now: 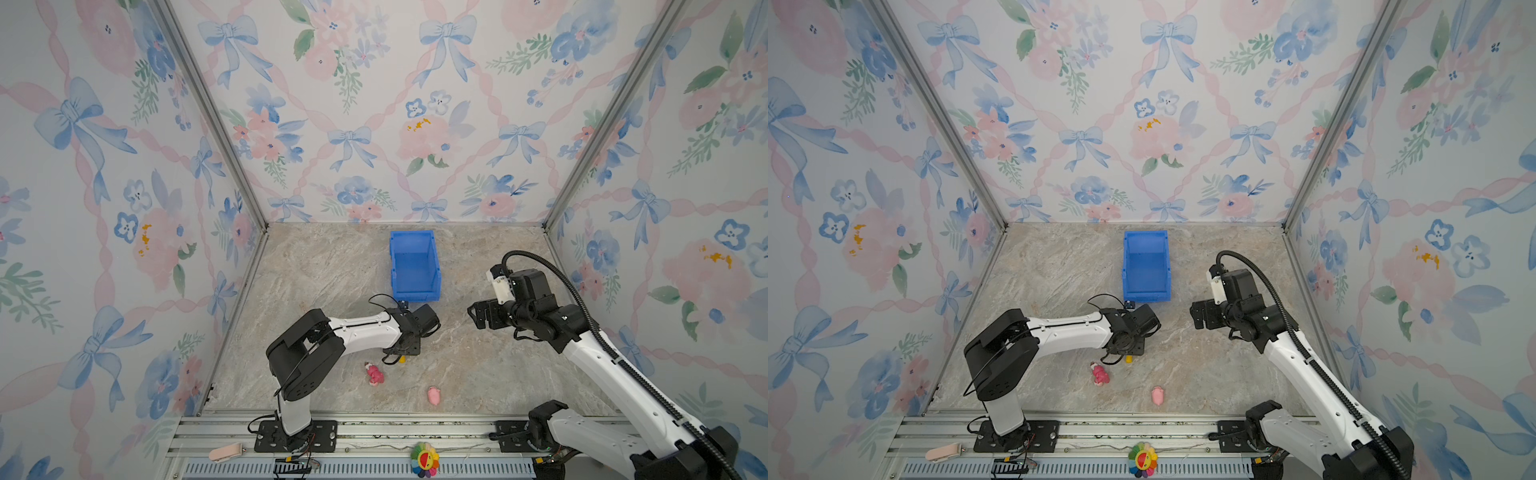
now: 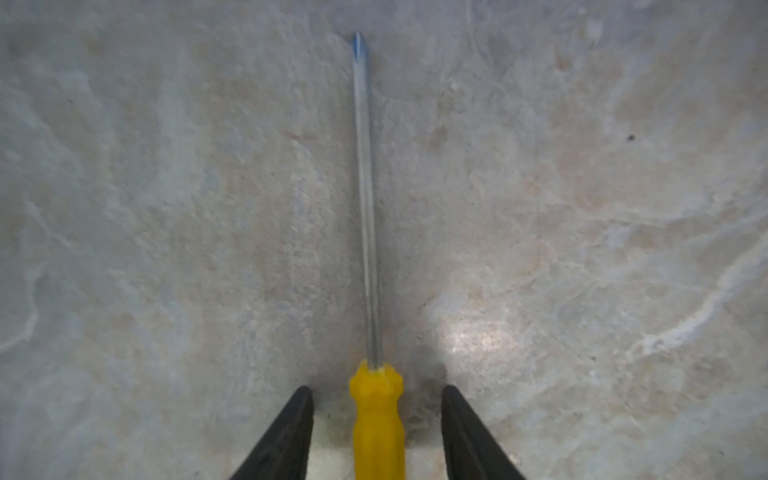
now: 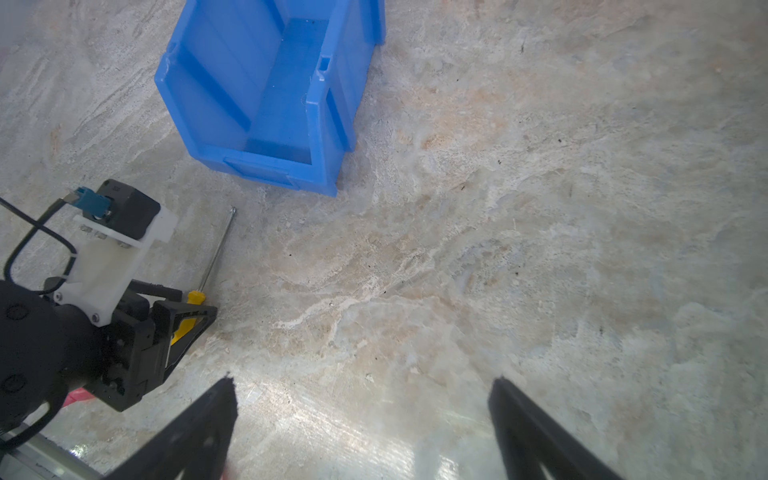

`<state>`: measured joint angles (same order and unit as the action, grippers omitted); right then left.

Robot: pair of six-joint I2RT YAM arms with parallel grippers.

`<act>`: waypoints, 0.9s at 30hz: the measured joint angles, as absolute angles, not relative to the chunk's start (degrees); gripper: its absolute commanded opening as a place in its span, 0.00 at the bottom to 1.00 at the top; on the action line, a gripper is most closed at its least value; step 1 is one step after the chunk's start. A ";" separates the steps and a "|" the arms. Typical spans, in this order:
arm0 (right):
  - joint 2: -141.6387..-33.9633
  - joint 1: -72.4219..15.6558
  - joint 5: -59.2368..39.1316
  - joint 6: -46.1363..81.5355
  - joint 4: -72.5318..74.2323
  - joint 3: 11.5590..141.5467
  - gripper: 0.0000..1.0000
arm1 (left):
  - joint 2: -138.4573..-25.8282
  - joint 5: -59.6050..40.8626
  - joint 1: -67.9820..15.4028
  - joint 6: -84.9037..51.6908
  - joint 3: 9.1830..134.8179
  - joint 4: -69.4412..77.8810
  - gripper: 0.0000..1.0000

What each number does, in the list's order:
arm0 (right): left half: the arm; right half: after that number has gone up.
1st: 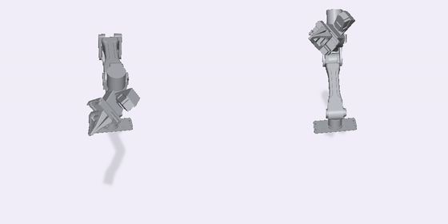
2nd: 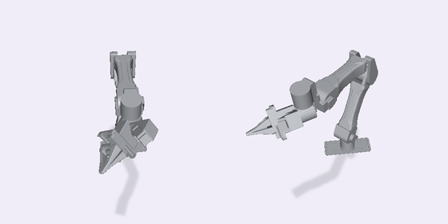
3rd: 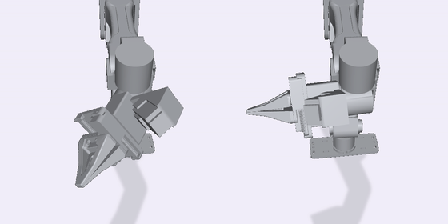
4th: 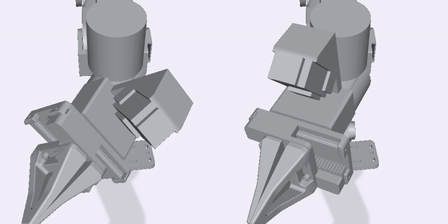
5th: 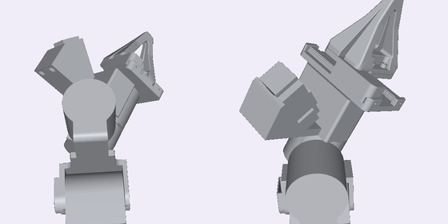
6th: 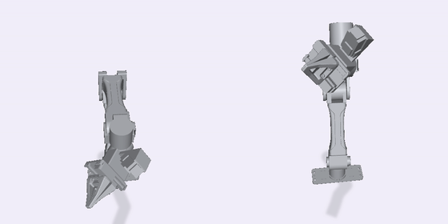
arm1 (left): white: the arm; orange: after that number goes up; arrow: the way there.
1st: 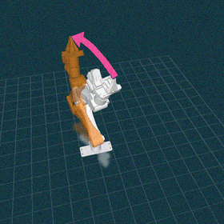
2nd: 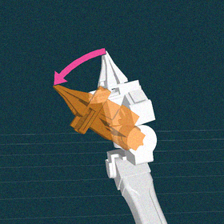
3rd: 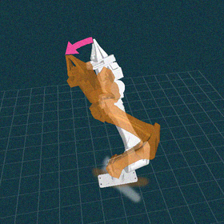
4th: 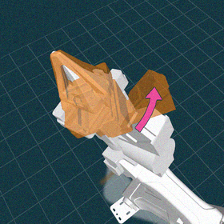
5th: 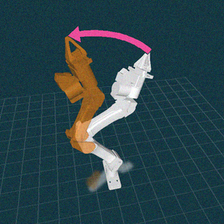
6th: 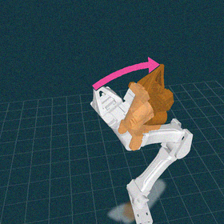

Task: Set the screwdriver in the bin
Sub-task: 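Close the left gripper on the yellow screwdriver handle and lift it, then carry the screwdriver with the left gripper over the blue bin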

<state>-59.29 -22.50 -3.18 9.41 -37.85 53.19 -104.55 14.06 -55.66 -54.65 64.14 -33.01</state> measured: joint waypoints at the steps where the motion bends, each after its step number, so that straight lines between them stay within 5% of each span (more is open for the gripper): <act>1: -59.22 -22.48 -3.18 9.41 -37.82 53.12 0.97 | -104.86 14.55 -55.90 -54.61 64.42 -33.39 0.41; 11: -57.39 -22.13 -2.26 9.39 -37.80 52.90 0.97 | -105.36 16.67 -57.32 -57.01 64.88 -34.44 0.01; 27: -56.64 -20.34 -2.00 9.32 -36.36 53.01 0.97 | -99.85 16.71 -57.32 -56.34 67.35 -36.32 0.00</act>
